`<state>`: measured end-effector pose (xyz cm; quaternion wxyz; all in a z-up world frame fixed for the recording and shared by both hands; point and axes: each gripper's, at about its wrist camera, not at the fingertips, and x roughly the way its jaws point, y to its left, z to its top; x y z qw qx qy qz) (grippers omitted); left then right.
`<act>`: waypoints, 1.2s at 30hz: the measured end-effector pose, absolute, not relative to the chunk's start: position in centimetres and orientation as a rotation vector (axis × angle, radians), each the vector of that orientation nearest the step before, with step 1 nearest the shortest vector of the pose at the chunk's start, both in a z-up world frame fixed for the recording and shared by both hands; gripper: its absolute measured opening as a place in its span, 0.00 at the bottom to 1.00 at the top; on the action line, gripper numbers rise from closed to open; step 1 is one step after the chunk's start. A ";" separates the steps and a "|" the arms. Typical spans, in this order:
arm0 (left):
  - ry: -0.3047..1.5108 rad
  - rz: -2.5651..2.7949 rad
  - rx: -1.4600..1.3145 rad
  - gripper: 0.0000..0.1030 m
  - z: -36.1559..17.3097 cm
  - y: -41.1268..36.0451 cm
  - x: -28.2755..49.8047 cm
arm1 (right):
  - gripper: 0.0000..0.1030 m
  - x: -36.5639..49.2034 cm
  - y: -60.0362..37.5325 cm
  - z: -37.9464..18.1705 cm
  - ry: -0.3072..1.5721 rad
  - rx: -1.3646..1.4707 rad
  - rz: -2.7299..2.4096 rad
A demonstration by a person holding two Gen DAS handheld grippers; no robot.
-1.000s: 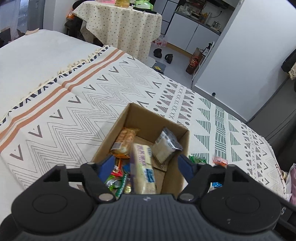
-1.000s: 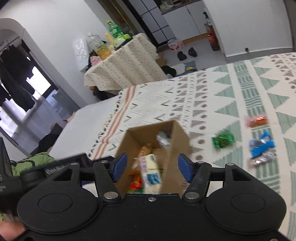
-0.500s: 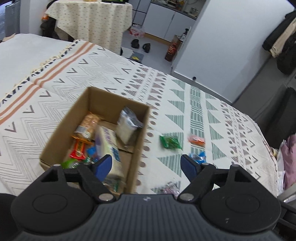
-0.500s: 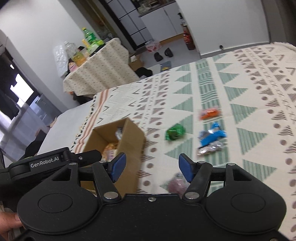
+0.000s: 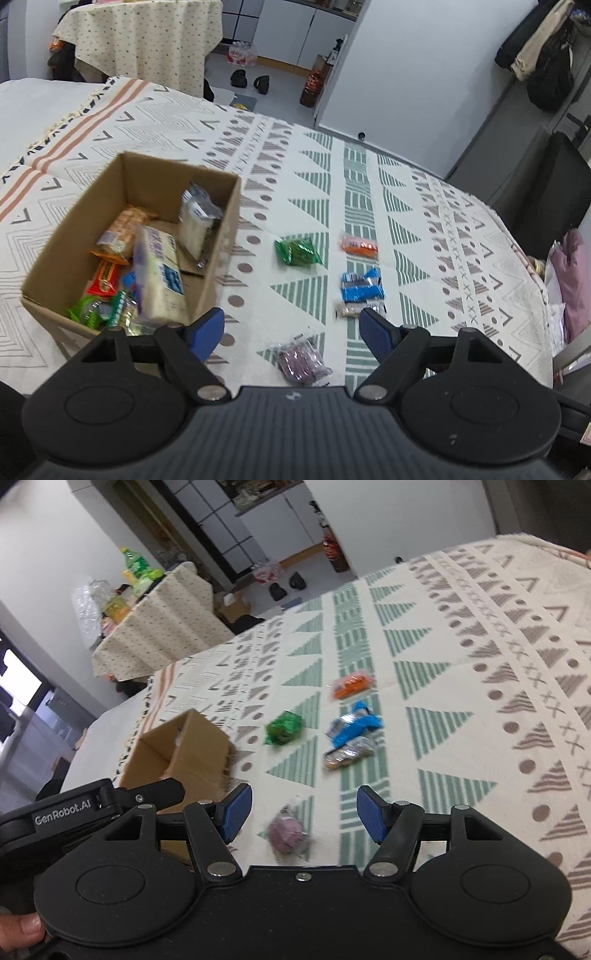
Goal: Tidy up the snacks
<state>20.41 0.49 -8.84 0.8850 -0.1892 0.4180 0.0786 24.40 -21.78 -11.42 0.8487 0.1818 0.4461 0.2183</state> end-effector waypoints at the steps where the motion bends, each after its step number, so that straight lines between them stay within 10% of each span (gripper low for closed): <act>1: 0.878 0.159 -0.391 0.76 -9.1 0.2 20.5 | 0.61 24.5 -22.0 -11.7 0.947 0.389 0.448; 21: 0.999 0.125 -0.357 0.72 -15.5 -3.0 23.5 | 0.61 25.7 -24.0 -14.9 1.031 0.470 0.337; 36: 1.046 0.190 -0.441 0.45 -19.7 -2.6 24.6 | 0.61 26.5 -23.0 -16.2 1.080 0.442 0.345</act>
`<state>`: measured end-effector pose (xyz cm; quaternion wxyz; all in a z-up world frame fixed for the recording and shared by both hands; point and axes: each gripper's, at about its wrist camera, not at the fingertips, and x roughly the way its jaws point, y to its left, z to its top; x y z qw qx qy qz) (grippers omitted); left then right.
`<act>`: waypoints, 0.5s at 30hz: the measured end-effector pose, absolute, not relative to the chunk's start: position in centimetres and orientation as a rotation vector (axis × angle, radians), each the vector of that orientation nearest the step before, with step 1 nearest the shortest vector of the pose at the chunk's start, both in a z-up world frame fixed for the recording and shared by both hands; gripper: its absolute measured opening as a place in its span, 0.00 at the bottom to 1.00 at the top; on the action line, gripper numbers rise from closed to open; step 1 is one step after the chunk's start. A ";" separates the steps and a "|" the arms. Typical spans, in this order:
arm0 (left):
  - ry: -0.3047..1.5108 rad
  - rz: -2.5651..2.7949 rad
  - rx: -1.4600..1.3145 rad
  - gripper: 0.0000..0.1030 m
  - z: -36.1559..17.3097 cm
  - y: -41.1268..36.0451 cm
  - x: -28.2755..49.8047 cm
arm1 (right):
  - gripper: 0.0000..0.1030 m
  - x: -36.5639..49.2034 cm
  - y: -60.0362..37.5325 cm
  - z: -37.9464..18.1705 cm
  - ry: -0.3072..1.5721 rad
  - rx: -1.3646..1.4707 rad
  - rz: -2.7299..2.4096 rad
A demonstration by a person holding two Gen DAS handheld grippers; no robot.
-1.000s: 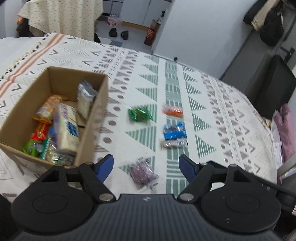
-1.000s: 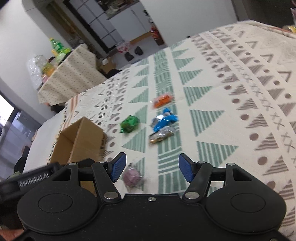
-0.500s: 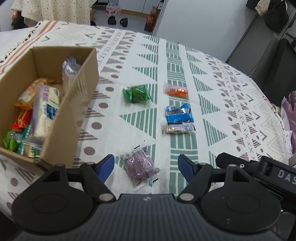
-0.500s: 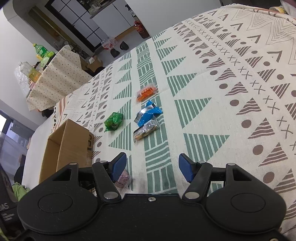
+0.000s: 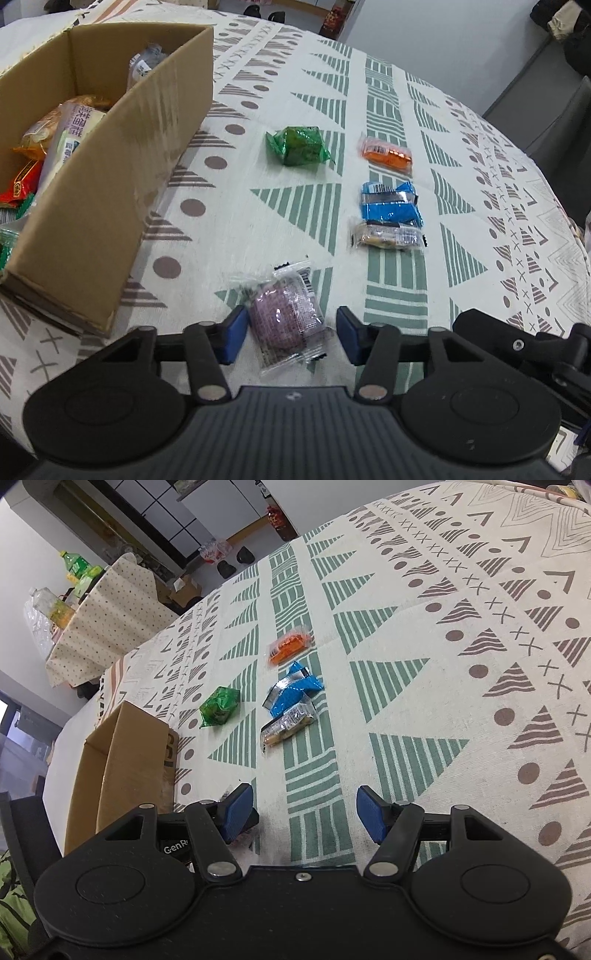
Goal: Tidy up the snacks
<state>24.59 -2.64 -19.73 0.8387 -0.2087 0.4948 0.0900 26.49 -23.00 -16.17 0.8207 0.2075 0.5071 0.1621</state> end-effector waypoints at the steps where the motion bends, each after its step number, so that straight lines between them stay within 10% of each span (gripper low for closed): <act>1: 1.038 0.189 -0.440 0.38 -19.7 -2.6 24.6 | 0.61 26.5 -23.0 -16.2 1.080 0.442 0.346; 15: 0.962 0.202 -0.408 0.31 -16.2 -1.9 23.5 | 0.61 26.4 -22.6 -15.2 1.022 0.475 0.413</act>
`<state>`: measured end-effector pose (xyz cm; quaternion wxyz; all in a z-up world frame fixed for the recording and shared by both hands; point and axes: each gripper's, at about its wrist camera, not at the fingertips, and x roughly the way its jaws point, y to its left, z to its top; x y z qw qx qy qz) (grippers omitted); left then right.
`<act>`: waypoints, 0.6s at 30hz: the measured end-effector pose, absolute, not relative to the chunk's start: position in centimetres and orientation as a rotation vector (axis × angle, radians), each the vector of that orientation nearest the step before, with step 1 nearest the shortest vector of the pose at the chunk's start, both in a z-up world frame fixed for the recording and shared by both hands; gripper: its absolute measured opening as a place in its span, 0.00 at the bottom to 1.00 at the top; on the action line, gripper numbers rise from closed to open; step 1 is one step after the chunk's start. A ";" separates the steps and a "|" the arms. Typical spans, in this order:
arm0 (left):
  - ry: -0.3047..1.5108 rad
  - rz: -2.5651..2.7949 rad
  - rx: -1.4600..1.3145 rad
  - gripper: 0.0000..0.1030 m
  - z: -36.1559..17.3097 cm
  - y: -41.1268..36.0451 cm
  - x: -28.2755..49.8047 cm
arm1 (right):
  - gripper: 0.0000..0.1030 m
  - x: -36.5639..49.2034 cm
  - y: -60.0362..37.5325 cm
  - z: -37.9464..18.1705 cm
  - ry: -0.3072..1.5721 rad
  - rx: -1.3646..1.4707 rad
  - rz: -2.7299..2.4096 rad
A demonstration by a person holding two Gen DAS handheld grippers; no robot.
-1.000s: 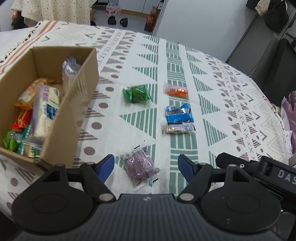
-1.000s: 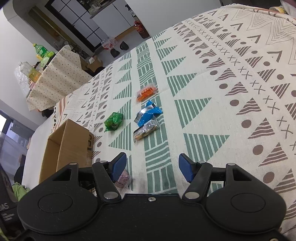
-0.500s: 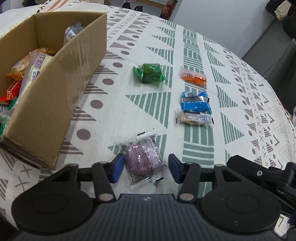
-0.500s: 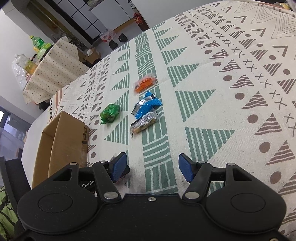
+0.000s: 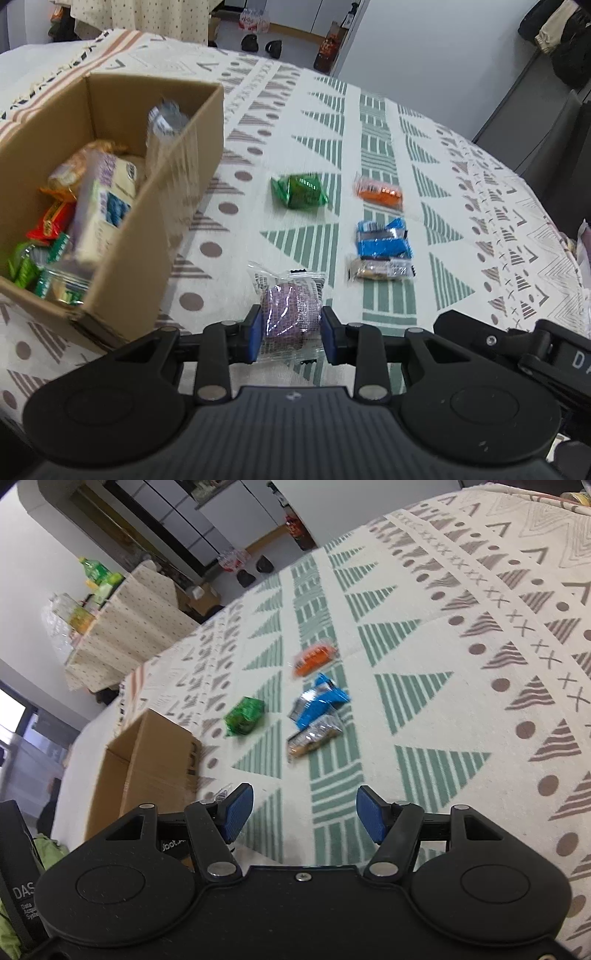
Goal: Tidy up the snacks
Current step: 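Carry the pink packet into the box and open the left tool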
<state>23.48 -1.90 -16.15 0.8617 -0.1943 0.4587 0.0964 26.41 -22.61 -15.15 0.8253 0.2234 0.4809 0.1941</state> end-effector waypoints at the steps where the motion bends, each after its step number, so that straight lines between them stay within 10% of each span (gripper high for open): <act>1: 0.957 0.201 -0.406 0.31 -15.8 -1.8 23.4 | 0.61 26.4 -22.5 -15.0 1.012 0.477 0.424; 18: 0.841 0.220 -0.387 0.31 -8.8 2.1 21.5 | 0.61 25.8 -21.3 -12.7 0.923 0.439 0.491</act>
